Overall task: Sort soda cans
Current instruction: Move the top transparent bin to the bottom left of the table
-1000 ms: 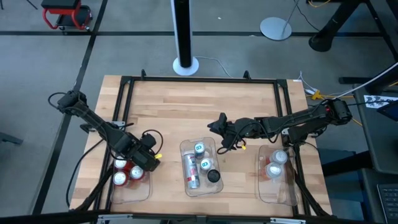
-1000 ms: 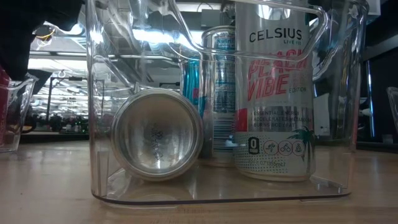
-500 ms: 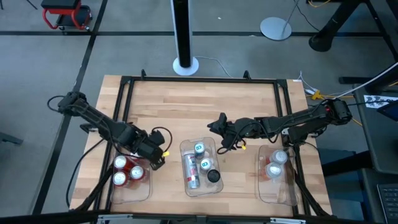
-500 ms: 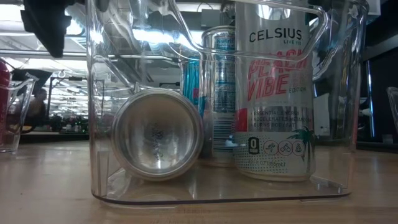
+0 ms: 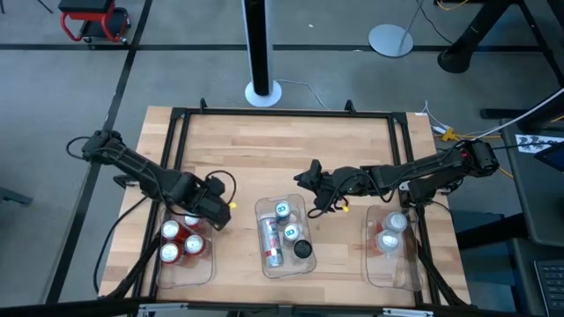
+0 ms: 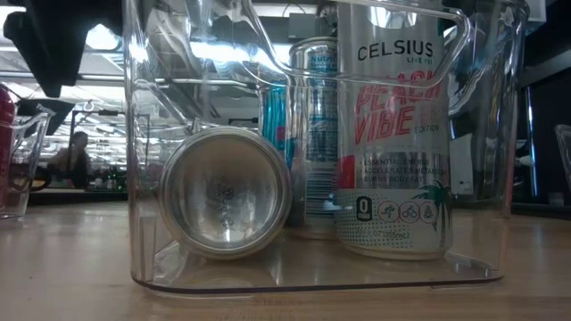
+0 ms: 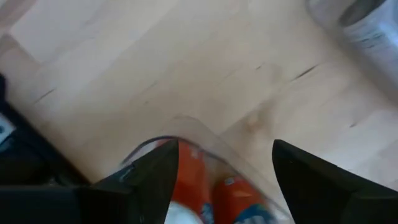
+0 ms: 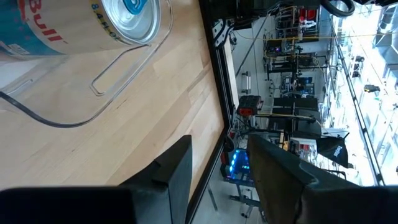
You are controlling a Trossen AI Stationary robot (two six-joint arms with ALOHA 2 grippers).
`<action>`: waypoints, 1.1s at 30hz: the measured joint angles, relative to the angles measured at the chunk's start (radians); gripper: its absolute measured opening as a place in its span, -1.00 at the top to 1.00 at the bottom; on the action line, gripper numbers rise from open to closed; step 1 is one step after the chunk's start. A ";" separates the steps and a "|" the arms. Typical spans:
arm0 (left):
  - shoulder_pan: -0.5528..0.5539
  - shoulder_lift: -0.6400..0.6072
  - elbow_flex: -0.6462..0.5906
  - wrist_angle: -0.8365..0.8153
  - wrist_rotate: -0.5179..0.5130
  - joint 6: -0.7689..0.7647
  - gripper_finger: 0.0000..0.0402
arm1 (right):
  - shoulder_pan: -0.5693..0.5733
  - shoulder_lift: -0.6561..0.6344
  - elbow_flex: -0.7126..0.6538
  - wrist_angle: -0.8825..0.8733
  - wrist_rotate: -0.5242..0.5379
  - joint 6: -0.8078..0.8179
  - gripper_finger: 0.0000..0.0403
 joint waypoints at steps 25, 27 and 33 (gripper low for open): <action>0.010 0.084 -0.043 0.035 0.079 -0.018 -0.23 | 0.000 0.000 0.000 0.000 0.000 0.000 0.23; 0.012 0.085 -0.076 0.050 0.093 -0.011 -0.23 | 0.000 0.000 0.000 -0.002 0.000 0.000 0.23; 0.011 0.085 -0.091 0.105 0.087 0.014 -0.23 | 0.000 0.000 0.000 -0.003 0.000 0.000 0.23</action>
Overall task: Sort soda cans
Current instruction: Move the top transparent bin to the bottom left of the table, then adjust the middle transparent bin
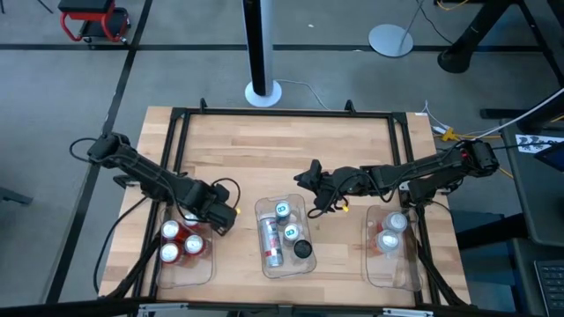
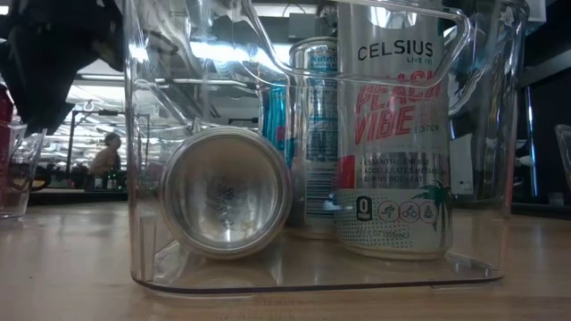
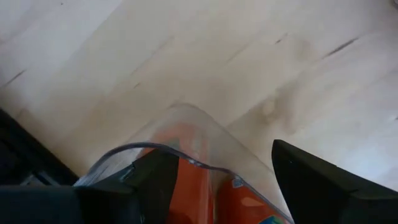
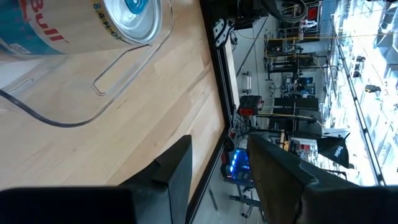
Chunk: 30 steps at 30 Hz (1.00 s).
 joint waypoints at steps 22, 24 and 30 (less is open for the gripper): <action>-0.057 0.000 0.000 0.135 -0.068 0.211 -0.23 | 0.000 0.000 0.000 0.000 0.000 0.000 0.23; -0.064 0.000 0.000 0.139 -0.067 0.213 -0.23 | 0.000 0.000 0.000 0.000 0.000 0.000 0.23; -0.070 -0.008 0.000 0.120 -0.052 0.207 -0.23 | 0.000 0.000 0.000 0.000 0.000 0.000 0.23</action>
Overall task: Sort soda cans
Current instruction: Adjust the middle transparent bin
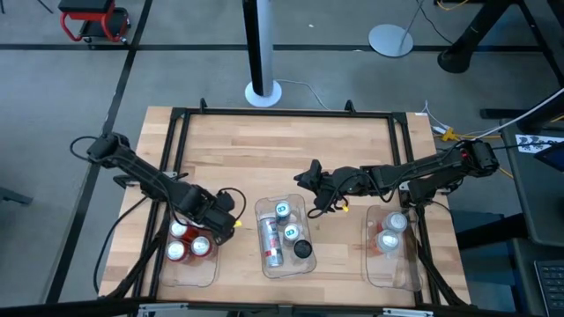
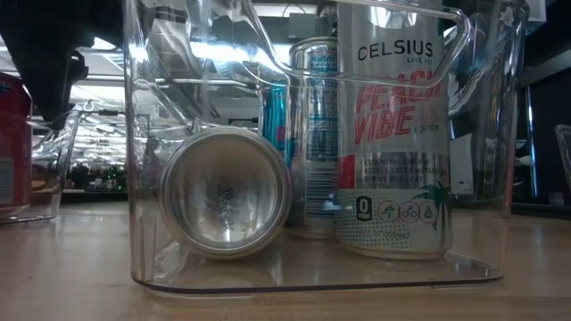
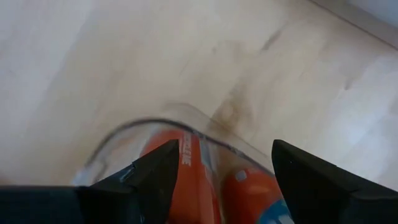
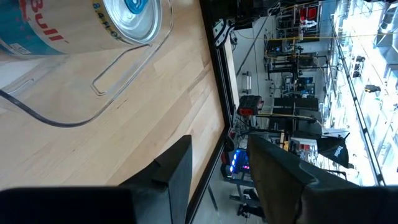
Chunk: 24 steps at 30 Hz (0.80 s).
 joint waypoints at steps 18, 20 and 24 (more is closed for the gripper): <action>0.046 -0.027 0.143 -0.034 -0.398 0.176 -0.23 | 0.000 0.000 0.000 0.001 0.000 0.000 0.23; 0.092 -0.026 0.117 -0.013 -0.410 0.227 -0.23 | 0.000 0.000 0.000 0.000 0.000 0.000 0.23; 0.217 -0.026 0.028 0.166 -0.419 0.391 -0.23 | 0.000 0.000 0.000 -0.011 0.000 0.000 0.23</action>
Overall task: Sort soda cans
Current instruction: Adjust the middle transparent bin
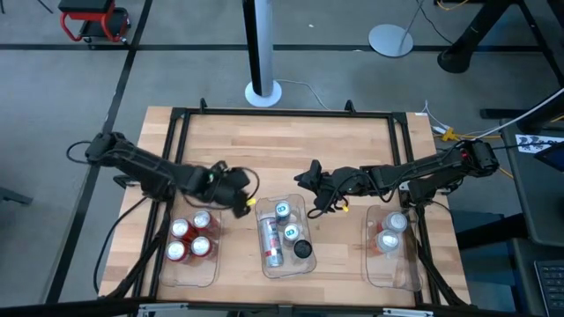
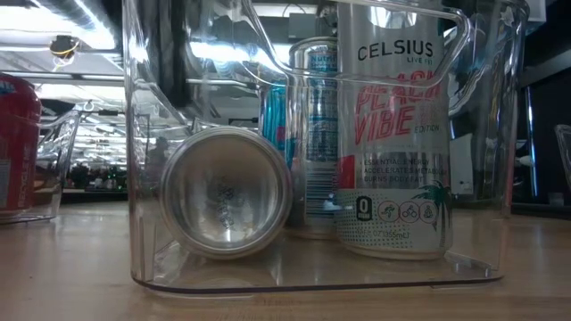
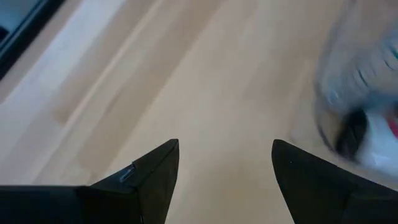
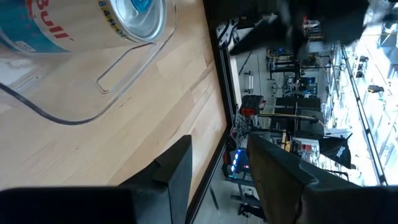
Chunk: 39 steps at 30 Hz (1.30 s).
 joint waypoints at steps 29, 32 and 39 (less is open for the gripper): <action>-0.295 -0.118 -0.157 0.347 -0.106 0.202 -0.23 | 0.491 0.037 0.446 -0.708 -0.099 0.663 0.23; -0.340 -0.118 -0.182 0.361 -0.106 0.129 -0.23 | 0.557 0.100 0.446 -0.646 -0.127 0.710 0.23; -0.406 -0.118 -0.183 0.379 -0.111 0.016 -0.23 | 0.645 0.245 0.446 -0.468 -0.125 0.709 0.23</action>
